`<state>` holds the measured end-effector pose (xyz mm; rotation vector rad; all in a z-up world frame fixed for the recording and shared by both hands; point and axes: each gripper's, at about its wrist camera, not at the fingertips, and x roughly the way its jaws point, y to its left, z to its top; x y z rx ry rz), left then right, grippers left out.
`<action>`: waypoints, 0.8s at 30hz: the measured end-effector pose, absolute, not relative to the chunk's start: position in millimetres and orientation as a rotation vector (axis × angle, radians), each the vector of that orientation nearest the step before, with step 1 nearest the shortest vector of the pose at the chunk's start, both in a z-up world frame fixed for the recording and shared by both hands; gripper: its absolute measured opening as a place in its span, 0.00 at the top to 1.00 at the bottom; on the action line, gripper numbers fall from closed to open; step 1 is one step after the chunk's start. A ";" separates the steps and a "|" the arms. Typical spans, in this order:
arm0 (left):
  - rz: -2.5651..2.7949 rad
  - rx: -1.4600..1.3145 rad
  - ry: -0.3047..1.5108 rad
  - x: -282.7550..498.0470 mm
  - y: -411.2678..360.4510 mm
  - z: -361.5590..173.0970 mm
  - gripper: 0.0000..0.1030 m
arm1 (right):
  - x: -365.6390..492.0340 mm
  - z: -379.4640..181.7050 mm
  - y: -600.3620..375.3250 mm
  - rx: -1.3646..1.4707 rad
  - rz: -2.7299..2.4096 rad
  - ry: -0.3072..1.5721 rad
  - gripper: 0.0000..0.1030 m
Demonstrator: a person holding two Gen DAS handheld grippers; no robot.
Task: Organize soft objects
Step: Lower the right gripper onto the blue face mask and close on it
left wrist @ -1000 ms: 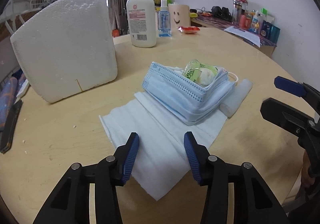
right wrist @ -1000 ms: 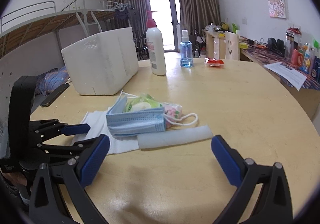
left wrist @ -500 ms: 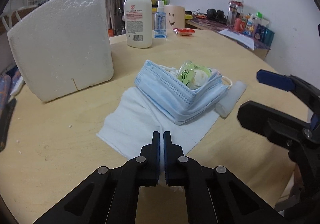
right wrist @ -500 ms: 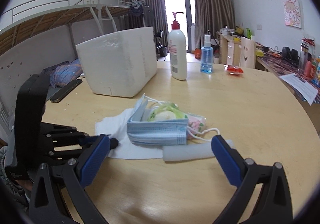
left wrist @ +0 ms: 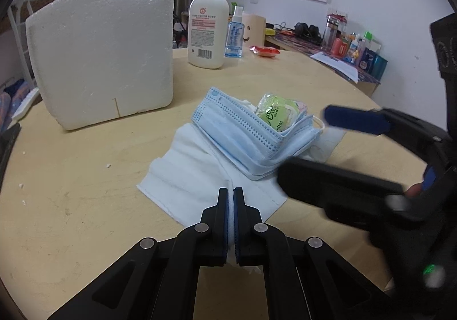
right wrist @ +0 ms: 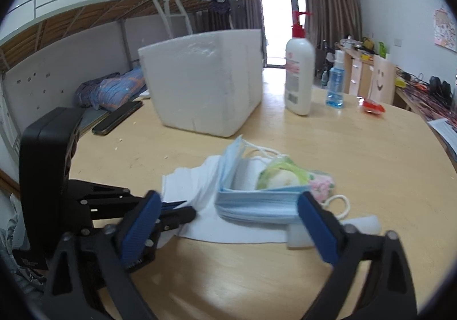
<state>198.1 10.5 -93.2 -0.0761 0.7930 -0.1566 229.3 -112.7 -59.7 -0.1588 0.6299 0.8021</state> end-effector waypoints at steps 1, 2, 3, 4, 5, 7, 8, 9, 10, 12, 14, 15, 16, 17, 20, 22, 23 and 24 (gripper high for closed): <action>-0.159 -0.080 0.792 197.7 11.3 -93.4 0.97 | 230.4 -60.8 -110.7 -0.164 0.810 0.638 0.17; -0.163 -0.080 0.790 197.6 10.9 -93.4 0.97 | 231.5 -62.2 -108.3 -0.167 0.814 0.649 0.24; -0.169 -0.079 0.789 197.3 10.4 -93.4 0.97 | 232.3 -63.2 -105.7 -0.171 0.815 0.658 0.28; -0.179 -0.083 0.788 197.1 10.5 -93.2 0.97 | 233.2 -64.4 -103.1 -0.175 0.814 0.667 0.29; -0.185 -0.089 0.790 197.4 11.1 -93.6 0.97 | 234.1 -65.5 -101.0 -0.177 0.805 0.674 0.30; -0.191 -0.102 0.794 198.3 12.8 -94.2 0.97 | 235.2 -67.0 -99.4 -0.182 0.792 0.683 0.37; -0.193 -0.103 0.792 198.1 12.8 -94.1 0.97 | 234.6 -67.0 -98.4 -0.183 0.787 0.685 0.39; -0.192 -0.101 0.791 197.8 11.9 -93.9 0.97 | 235.0 -67.3 -97.8 -0.186 0.778 0.688 0.39; -0.192 -0.096 0.788 197.3 11.3 -93.7 0.97 | 235.4 -68.3 -97.1 -0.193 0.768 0.693 0.40; -0.191 -0.085 0.780 196.1 9.7 -93.0 0.97 | 237.5 -71.1 -96.0 -0.200 0.743 0.710 0.42; -0.189 -0.086 0.777 195.3 9.7 -92.9 0.97 | 239.6 -72.7 -94.8 -0.203 0.722 0.724 0.42; -0.189 -0.090 0.778 195.7 10.2 -93.0 0.97 | 240.3 -73.1 -94.6 -0.203 0.715 0.728 0.43; -0.187 -0.093 0.780 196.3 10.6 -93.4 0.97 | 241.3 -73.8 -94.3 -0.202 0.712 0.733 0.47; -0.185 -0.096 0.781 196.4 11.2 -93.5 0.97 | 244.0 -74.4 -94.6 -0.199 0.707 0.740 0.57; -0.187 -0.102 0.782 196.2 12.1 -93.3 0.97 | 250.8 -77.9 -98.7 -0.176 0.685 0.768 0.74; -0.189 -0.101 0.783 195.9 12.0 -93.5 0.97 | 250.5 -78.6 -102.7 -0.158 0.691 0.775 0.78; -0.189 -0.099 0.782 196.0 11.7 -93.5 0.97 | 249.9 -78.9 -102.8 -0.160 0.690 0.773 0.80; -0.189 -0.098 0.781 196.0 11.5 -93.5 0.97 | 248.6 -78.9 -103.3 -0.158 0.694 0.771 0.85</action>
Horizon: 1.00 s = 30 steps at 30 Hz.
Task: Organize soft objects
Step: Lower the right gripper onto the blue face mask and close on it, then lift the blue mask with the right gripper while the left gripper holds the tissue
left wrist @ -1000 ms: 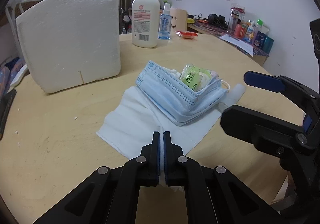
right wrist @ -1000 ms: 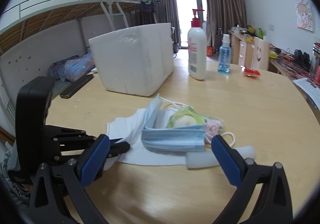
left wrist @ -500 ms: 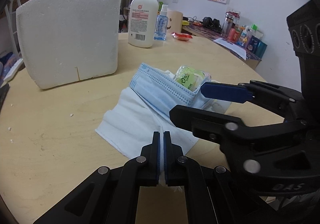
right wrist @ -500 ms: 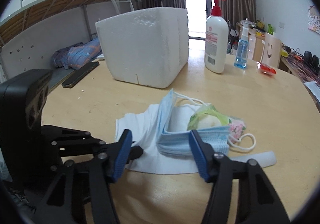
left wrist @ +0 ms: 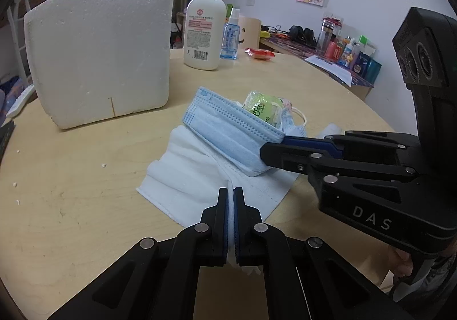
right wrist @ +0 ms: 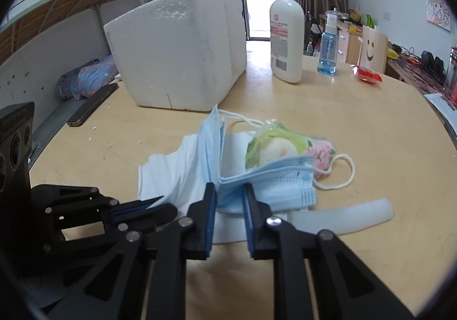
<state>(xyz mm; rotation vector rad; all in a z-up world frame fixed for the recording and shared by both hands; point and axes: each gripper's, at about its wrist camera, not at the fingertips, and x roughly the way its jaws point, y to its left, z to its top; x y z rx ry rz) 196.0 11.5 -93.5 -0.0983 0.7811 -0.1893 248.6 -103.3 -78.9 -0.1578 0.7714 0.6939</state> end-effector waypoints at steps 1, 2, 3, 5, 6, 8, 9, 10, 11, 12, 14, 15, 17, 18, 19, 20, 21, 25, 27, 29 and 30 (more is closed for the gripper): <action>-0.189 -0.099 0.780 195.8 11.6 -93.4 0.97 | 247.8 -79.0 -104.0 -0.150 0.701 0.773 0.85; -0.188 -0.099 0.779 195.9 11.8 -93.5 0.97 | 247.2 -78.6 -104.5 -0.146 0.703 0.771 0.86; -0.187 -0.100 0.778 195.6 12.2 -93.4 0.97 | 247.0 -78.1 -105.5 -0.143 0.706 0.767 0.86; -0.187 -0.101 0.773 194.7 12.7 -93.1 0.97 | 245.7 -76.6 -110.5 -0.127 0.705 0.758 0.87; -0.188 -0.103 0.771 194.5 12.9 -93.0 0.97 | 245.2 -75.5 -112.6 -0.119 0.706 0.755 0.88; -0.189 -0.105 0.771 195.0 13.2 -93.0 0.97 | 243.7 -72.0 -117.9 -0.107 0.701 0.743 0.89; -0.192 -0.110 0.766 194.6 13.8 -92.3 0.97 | 241.8 -69.2 -121.0 -0.103 0.700 0.733 0.89; -0.196 -0.116 0.756 193.5 14.7 -91.1 0.97 | 240.7 -66.1 -124.0 -0.095 0.699 0.725 0.89; -0.199 -0.119 0.749 192.6 15.4 -90.3 0.97 | 239.5 -63.4 -125.9 -0.086 0.698 0.718 0.89; -0.199 -0.120 0.745 191.9 15.9 -89.8 0.97 | 237.8 -59.9 -128.4 -0.080 0.698 0.707 0.89; -0.196 -0.117 0.733 191.3 14.7 -87.9 0.97 | 233.1 -52.6 -133.9 -0.073 0.694 0.680 0.89; -0.194 -0.114 0.729 190.5 14.6 -87.2 0.97 | 231.0 -49.5 -136.5 -0.069 0.692 0.669 0.90; -0.193 -0.117 0.727 188.3 15.5 -85.3 0.97 | 228.5 -45.2 -141.2 -0.060 0.690 0.653 0.91; -0.199 -0.117 0.719 186.6 15.8 -83.8 0.97 | 226.7 -43.1 -143.7 -0.057 0.684 0.645 0.92; -0.198 -0.114 0.715 184.6 15.6 -82.2 0.97 | 225.7 -42.0 -145.5 -0.055 0.685 0.640 0.92; -0.196 -0.106 0.707 181.9 14.9 -80.7 0.97 | 225.5 -42.2 -145.8 -0.055 0.693 0.647 0.92; -0.194 -0.100 0.703 180.0 14.5 -80.2 0.97 | 226.4 -44.8 -144.0 -0.058 0.692 0.667 0.92; -0.177 -0.094 0.716 179.1 16.7 -83.7 0.97 | 230.3 -56.7 -132.6 -0.081 0.665 0.706 0.86; -0.167 -0.090 0.726 180.0 17.9 -86.5 0.97 | 232.1 -61.1 -128.7 -0.084 0.659 0.716 0.61; -0.161 -0.082 0.727 180.2 19.6 -88.2 0.97 | 232.3 -62.8 -127.8 -0.068 0.661 0.713 0.35; -0.159 -0.081 0.724 180.1 20.4 -88.0 0.97 | 231.1 -62.1 -129.1 -0.058 0.661 0.699 0.26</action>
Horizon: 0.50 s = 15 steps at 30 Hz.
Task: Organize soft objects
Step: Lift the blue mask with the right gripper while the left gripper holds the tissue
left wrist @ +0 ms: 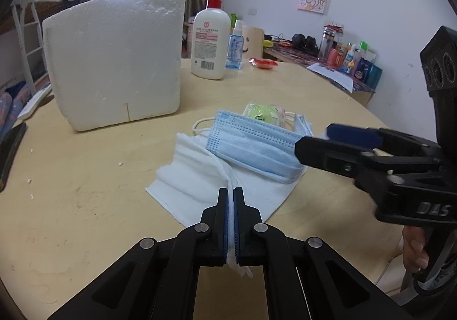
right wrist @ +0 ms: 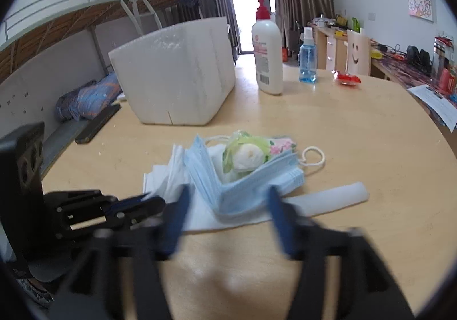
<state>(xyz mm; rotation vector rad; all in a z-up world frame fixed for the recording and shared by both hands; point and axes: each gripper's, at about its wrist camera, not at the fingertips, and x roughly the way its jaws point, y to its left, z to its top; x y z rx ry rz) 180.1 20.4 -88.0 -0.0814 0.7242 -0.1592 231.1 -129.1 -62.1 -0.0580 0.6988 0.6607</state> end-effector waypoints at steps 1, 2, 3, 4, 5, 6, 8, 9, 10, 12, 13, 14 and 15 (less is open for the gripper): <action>-0.160 -0.082 0.721 180.1 21.0 -87.4 0.97 | 231.2 -61.4 -129.0 -0.048 0.655 0.688 0.25; -0.161 -0.084 0.718 180.3 21.8 -87.3 0.97 | 231.4 -61.2 -129.2 -0.045 0.653 0.687 0.25; -0.161 -0.084 0.718 180.1 22.1 -87.4 0.97 | 233.1 -61.4 -128.3 -0.043 0.652 0.692 0.25; -0.163 -0.086 0.718 180.2 22.5 -87.6 0.97 | 236.0 -63.0 -125.9 -0.042 0.647 0.703 0.25; -0.169 -0.087 0.716 179.9 22.8 -87.3 0.97 | 237.5 -64.4 -124.0 -0.044 0.643 0.712 0.25; -0.171 -0.088 0.715 179.6 22.9 -87.2 0.97 | 238.8 -66.2 -121.7 -0.049 0.644 0.719 0.25; -0.167 -0.092 0.720 179.7 23.3 -87.9 0.97 | 240.9 -69.9 -115.8 -0.063 0.644 0.729 0.25; -0.169 -0.092 0.724 180.2 23.5 -88.3 0.97 | 241.6 -71.3 -112.8 -0.073 0.641 0.733 0.25; -0.171 -0.096 0.726 180.3 23.9 -88.5 0.97 | 242.2 -73.0 -110.2 -0.083 0.635 0.737 0.25; -0.173 -0.101 0.727 180.7 24.4 -88.5 0.97 | 243.5 -76.5 -109.1 -0.088 0.624 0.748 0.25; -0.175 -0.103 0.728 180.8 24.6 -88.4 0.97 | 244.3 -78.1 -110.4 -0.084 0.622 0.754 0.25; -0.176 -0.104 0.728 181.1 24.8 -88.4 0.97 | 244.9 -79.6 -112.1 -0.077 0.619 0.761 0.31; -0.177 -0.105 0.728 180.9 24.8 -88.3 0.97 | 245.9 -80.9 -113.9 -0.074 0.610 0.770 0.50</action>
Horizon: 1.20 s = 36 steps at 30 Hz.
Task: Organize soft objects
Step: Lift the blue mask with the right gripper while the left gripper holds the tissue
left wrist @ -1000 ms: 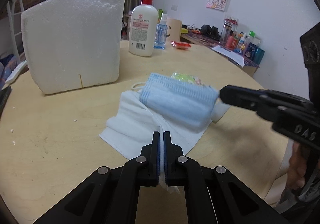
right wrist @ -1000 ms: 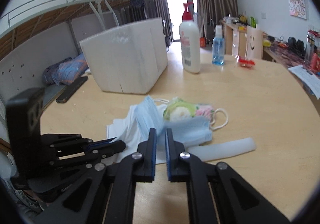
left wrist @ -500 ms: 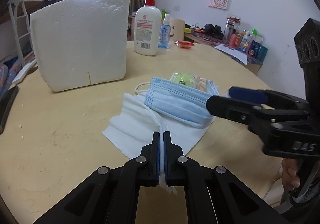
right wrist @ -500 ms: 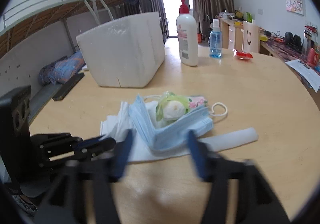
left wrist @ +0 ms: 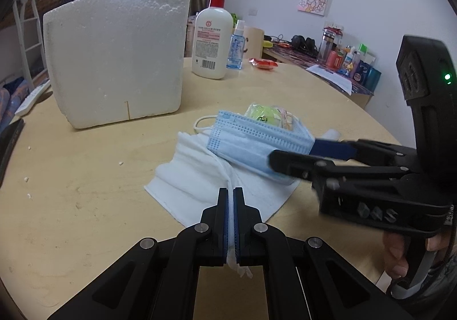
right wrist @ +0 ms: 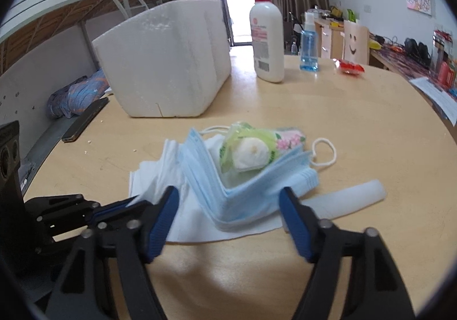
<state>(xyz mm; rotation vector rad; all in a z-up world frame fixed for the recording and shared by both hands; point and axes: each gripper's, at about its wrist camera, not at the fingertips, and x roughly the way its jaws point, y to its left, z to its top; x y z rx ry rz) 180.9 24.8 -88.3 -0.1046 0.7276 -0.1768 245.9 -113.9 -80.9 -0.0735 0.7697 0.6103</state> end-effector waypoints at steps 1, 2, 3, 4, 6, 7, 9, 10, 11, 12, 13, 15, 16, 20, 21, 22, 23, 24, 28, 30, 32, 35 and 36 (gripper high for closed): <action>-0.178 -0.104 0.726 180.8 24.9 -88.1 0.97 | 247.2 -82.3 -115.5 -0.074 0.604 0.782 0.60; -0.179 -0.101 0.723 180.3 24.3 -87.9 0.97 | 248.2 -83.4 -117.7 -0.067 0.602 0.789 0.69; -0.179 -0.098 0.721 179.9 23.6 -87.7 0.97 | 248.7 -83.7 -120.6 -0.056 0.602 0.790 0.72; -0.179 -0.097 0.719 180.2 23.4 -87.8 0.97 | 248.2 -84.0 -124.3 -0.048 0.605 0.788 0.75; -0.180 -0.097 0.717 180.0 23.1 -87.9 0.97 | 247.3 -84.0 -127.8 -0.039 0.614 0.788 0.80; -0.183 -0.100 0.714 179.8 23.8 -87.9 0.97 | 246.4 -83.5 -129.3 -0.036 0.617 0.786 0.80; -0.186 -0.101 0.705 178.7 24.3 -87.1 0.97 | 244.4 -80.2 -132.0 -0.021 0.630 0.775 0.81; -0.186 -0.101 0.704 178.7 24.4 -86.9 0.97 | 241.9 -76.8 -135.3 -0.014 0.633 0.763 0.81; -0.186 -0.102 0.702 178.7 24.7 -86.6 0.97 | 240.6 -74.5 -136.3 -0.011 0.632 0.754 0.81; -0.187 -0.104 0.699 178.3 24.8 -86.3 0.97 | 238.6 -71.0 -139.8 -0.005 0.633 0.743 0.81; -0.189 -0.105 0.697 178.0 24.9 -86.0 0.97 | 237.8 -68.8 -141.7 0.002 0.634 0.738 0.81; -0.190 -0.107 0.694 177.7 24.8 -84.6 0.97 | 235.7 -63.2 -147.4 0.016 0.634 0.722 0.81; -0.193 -0.108 0.689 177.4 24.3 -82.5 0.97 | 234.3 -60.6 -150.4 0.022 0.633 0.712 0.81; -0.198 -0.085 0.643 171.8 19.5 -65.5 0.97 | 229.0 -49.0 -164.4 0.062 0.634 0.669 0.81; -0.198 -0.080 0.631 171.0 18.5 -61.4 0.97 | 227.0 -46.0 -167.3 0.067 0.631 0.658 0.81; -0.195 -0.072 0.617 169.7 17.3 -55.9 0.97 | 225.2 -43.0 -171.3 0.076 0.626 0.647 0.81; -0.192 -0.065 0.606 169.0 16.8 -51.7 0.97 | 224.8 -41.0 -173.4 0.082 0.625 0.641 0.81; -0.187 -0.057 0.595 168.0 16.0 -46.8 0.97 | 223.8 -38.9 -176.0 0.090 0.626 0.633 0.81; -0.168 -0.038 0.546 164.0 15.9 -26.9 0.97 | 217.3 -30.8 -186.3 0.111 0.625 0.601 0.81; -0.160 -0.031 0.526 161.9 16.4 -18.5 0.97 | 213.0 -27.4 -191.2 0.120 0.626 0.584 0.81; -0.147 -0.019 0.504 158.2 16.0 -10.8 0.97 | 209.7 -23.5 -195.4 0.124 0.627 0.568 0.81; -0.139 -0.017 0.482 150.3 17.7 -2.6 0.97 | 203.5 -18.9 -200.1 0.130 0.630 0.546 0.81; -0.140 -0.015 0.477 148.3 18.0 -0.2 0.97 | 201.3 -17.5 -201.1 0.132 0.631 0.539 0.81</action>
